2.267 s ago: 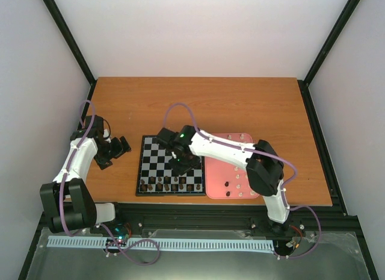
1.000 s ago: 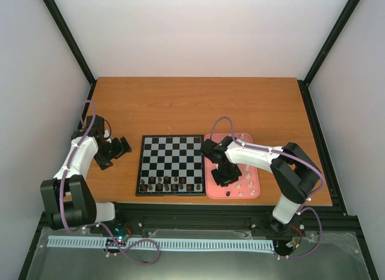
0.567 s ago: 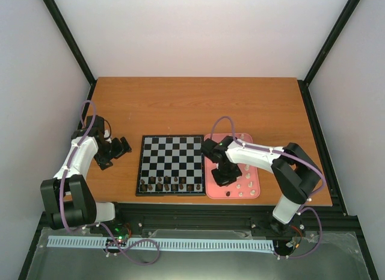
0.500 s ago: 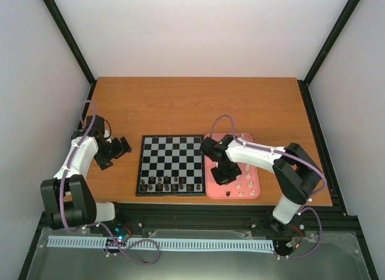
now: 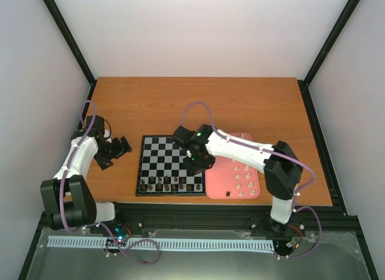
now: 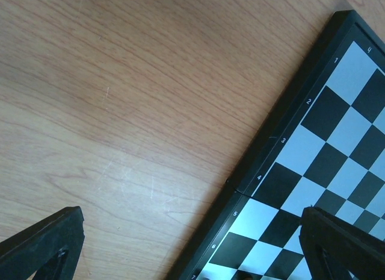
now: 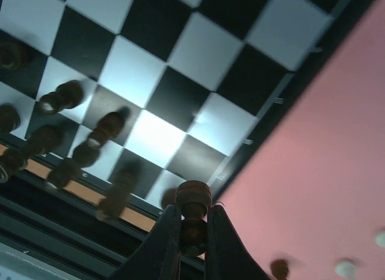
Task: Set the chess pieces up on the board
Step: Place the chess piece on the chessboard.
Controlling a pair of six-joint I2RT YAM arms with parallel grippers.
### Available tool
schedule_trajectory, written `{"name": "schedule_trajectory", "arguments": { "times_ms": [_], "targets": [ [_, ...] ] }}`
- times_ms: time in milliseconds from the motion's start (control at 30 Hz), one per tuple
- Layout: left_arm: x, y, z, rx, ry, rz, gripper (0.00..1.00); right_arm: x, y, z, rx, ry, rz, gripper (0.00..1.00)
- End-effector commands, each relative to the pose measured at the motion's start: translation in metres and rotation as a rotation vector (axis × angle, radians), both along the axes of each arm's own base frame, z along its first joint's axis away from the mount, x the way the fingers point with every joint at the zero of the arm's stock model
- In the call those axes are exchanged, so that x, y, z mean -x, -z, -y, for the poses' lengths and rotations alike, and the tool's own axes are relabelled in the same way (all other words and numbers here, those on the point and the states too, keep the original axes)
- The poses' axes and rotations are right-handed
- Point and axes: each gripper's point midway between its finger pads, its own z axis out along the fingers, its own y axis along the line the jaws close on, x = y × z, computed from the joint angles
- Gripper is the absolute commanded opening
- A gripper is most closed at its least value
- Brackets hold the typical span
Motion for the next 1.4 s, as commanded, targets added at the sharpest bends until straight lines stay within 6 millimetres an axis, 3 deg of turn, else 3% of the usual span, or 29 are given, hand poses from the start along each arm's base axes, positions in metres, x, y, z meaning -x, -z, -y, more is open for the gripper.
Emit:
{"name": "schedule_trajectory", "arguments": {
  "times_ms": [0,133,467,1367],
  "targets": [
    [-0.005,-0.009,0.001,0.000,0.012,0.043,1.00,0.014,0.016,-0.026,0.009,-0.051,-0.055,0.03],
    [-0.005,-0.009,0.002,0.003,0.013,0.044,1.00,0.018,0.024,-0.040,0.005,-0.076,-0.070,0.03],
    [-0.005,-0.009,0.003,0.007,0.014,0.045,1.00,0.021,0.040,-0.047,-0.003,-0.089,-0.102,0.03],
    [-0.006,-0.006,0.001,0.001,0.015,0.035,1.00,0.032,0.063,-0.039,0.031,-0.105,-0.157,0.04]
  ]
}}
